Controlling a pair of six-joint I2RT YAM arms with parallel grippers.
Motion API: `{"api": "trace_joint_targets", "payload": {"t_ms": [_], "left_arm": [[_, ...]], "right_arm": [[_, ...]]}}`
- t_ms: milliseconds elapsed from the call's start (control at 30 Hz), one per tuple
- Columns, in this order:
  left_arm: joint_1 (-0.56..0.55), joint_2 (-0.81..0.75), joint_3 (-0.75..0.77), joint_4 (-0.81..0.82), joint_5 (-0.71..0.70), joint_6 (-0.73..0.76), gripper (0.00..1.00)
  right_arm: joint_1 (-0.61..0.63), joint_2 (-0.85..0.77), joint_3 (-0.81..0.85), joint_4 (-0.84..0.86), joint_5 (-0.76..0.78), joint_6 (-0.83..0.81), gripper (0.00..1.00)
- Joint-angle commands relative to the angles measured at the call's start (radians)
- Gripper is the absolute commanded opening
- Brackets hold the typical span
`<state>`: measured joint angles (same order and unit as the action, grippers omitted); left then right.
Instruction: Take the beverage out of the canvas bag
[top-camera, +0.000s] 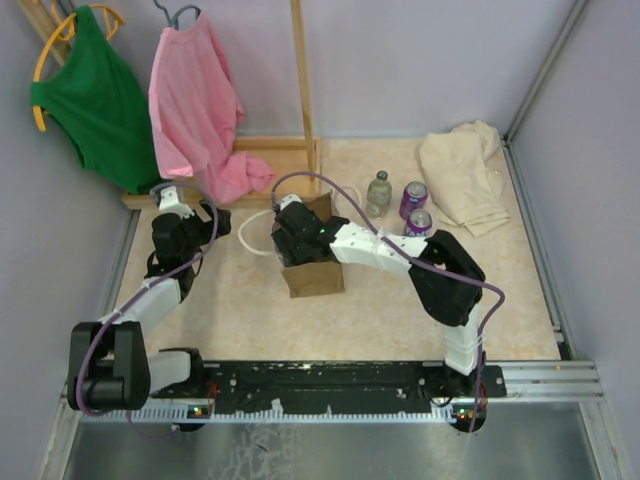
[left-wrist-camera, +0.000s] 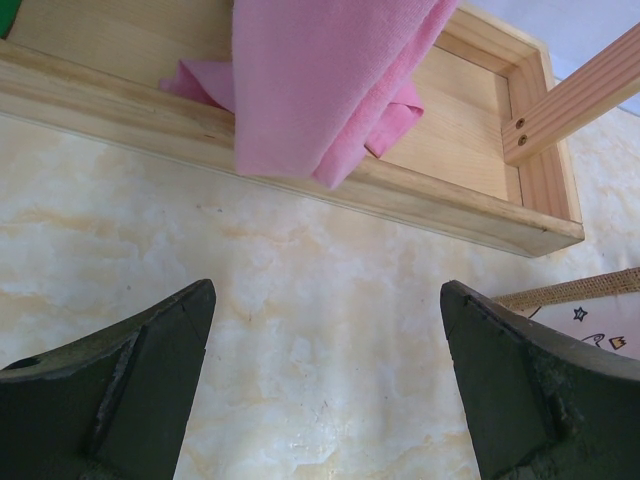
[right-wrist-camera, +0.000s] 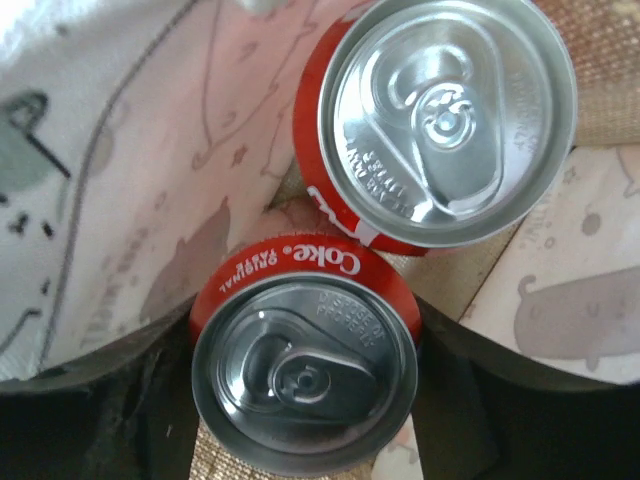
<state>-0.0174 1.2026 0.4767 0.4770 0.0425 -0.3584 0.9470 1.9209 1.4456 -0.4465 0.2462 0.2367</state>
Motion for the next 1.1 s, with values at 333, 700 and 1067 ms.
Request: {"api": "trace_joint_targets", "payload": {"t_ms": [333, 700, 1067], "left_arm": [[-0.006, 0.003, 0.017, 0.012, -0.001, 0.007, 1.0], [-0.007, -0.003, 0.02, 0.01, 0.0, 0.007, 1.0], [-0.007, 0.011, 0.034, 0.012, 0.004, 0.007, 1.0]], "right_arm": [[0.015, -0.025, -0.031, 0.036, 0.061, -0.008, 0.0], [0.025, -0.088, 0.039, -0.038, 0.069, -0.015, 0.0], [0.029, -0.178, 0.161, -0.129, 0.113, -0.026, 0.0]]}}
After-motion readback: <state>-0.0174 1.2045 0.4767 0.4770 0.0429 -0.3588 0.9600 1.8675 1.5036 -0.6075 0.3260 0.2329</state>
